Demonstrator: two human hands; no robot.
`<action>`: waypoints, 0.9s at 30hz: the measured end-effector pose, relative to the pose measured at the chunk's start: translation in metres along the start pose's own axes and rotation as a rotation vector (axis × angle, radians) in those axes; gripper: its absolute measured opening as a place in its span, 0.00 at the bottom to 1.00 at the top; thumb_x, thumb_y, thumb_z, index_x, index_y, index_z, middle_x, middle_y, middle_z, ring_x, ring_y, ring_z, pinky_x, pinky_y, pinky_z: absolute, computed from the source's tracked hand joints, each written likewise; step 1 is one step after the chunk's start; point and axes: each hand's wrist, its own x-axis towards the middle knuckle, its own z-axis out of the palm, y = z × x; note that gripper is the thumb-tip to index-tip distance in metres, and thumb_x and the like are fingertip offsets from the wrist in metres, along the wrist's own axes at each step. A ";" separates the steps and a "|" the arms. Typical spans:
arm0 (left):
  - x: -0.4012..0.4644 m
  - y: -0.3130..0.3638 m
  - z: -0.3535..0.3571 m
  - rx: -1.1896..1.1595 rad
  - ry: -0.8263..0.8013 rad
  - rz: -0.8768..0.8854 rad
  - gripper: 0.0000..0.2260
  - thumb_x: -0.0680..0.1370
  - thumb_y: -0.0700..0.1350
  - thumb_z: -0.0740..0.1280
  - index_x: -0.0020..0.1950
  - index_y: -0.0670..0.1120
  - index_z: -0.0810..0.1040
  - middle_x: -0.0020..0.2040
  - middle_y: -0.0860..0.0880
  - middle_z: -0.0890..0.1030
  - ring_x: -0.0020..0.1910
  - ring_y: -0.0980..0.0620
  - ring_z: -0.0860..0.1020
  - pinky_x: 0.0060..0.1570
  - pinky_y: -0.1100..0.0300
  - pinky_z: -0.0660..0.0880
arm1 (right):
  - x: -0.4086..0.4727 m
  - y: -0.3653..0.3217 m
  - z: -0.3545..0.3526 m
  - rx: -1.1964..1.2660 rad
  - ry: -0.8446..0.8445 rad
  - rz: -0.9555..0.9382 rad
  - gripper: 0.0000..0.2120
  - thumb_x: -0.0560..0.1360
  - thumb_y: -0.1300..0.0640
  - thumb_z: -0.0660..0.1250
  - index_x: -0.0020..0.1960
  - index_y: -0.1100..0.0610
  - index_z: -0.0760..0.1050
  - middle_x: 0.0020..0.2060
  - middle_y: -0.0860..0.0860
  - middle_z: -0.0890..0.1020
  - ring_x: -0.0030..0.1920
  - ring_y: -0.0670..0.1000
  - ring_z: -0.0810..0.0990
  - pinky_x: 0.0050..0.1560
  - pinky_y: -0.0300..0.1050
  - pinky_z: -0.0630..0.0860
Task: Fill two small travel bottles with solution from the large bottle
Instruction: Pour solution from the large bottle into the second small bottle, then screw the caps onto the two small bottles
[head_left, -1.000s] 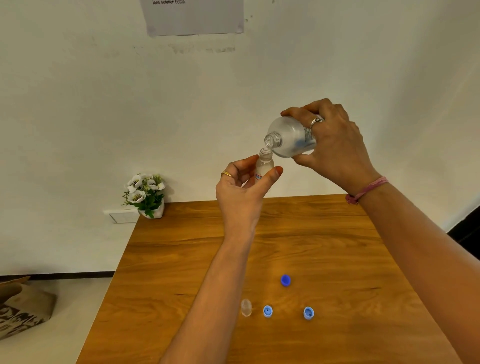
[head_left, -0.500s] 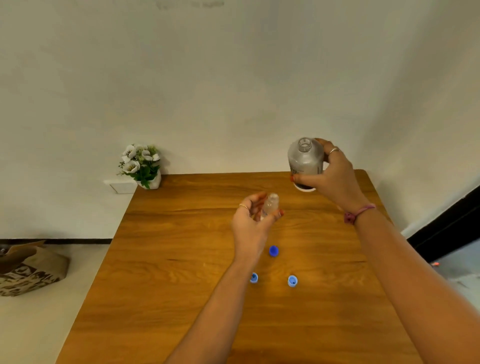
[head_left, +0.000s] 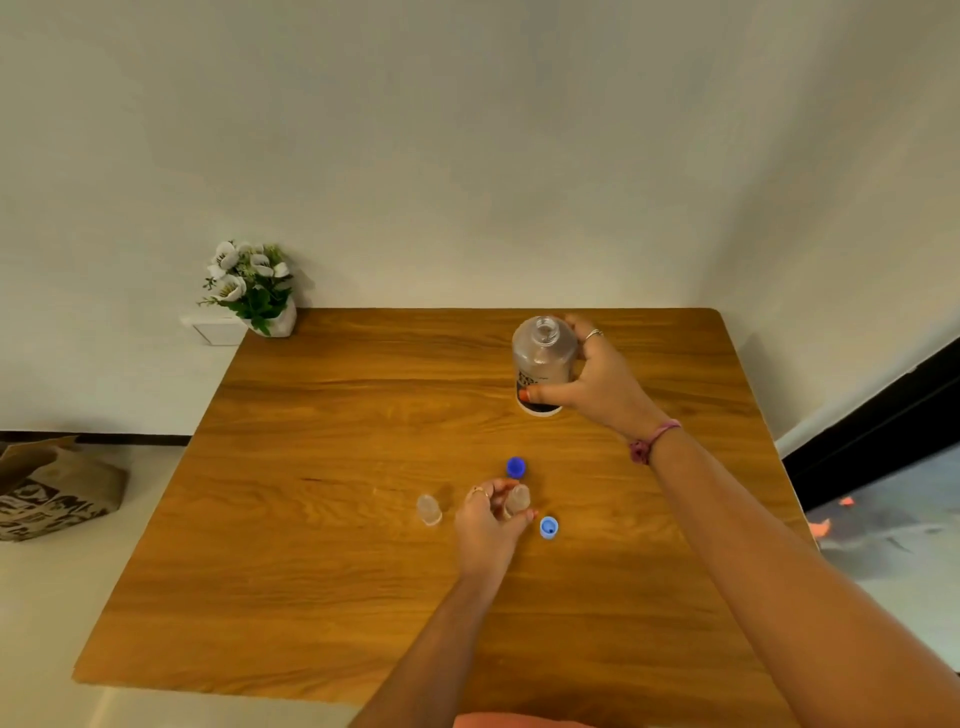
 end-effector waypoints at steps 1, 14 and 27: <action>0.000 -0.003 0.001 0.005 -0.001 -0.007 0.20 0.66 0.43 0.78 0.55 0.48 0.77 0.51 0.52 0.81 0.50 0.57 0.79 0.52 0.61 0.78 | 0.000 0.001 0.005 -0.002 -0.035 0.004 0.43 0.61 0.55 0.80 0.70 0.55 0.62 0.62 0.49 0.73 0.62 0.50 0.72 0.58 0.40 0.74; 0.007 -0.024 0.006 0.026 -0.033 -0.037 0.22 0.66 0.42 0.78 0.57 0.46 0.76 0.52 0.51 0.81 0.52 0.55 0.79 0.53 0.62 0.76 | 0.013 0.017 0.077 -0.150 -0.297 0.059 0.44 0.61 0.57 0.80 0.71 0.56 0.61 0.64 0.52 0.71 0.63 0.52 0.71 0.63 0.44 0.71; 0.009 -0.035 -0.015 0.060 -0.180 0.049 0.27 0.66 0.41 0.78 0.60 0.51 0.72 0.59 0.54 0.75 0.59 0.57 0.73 0.62 0.59 0.72 | 0.021 0.036 0.110 -0.297 -0.298 0.173 0.40 0.57 0.57 0.81 0.64 0.60 0.66 0.59 0.55 0.74 0.59 0.54 0.74 0.57 0.43 0.72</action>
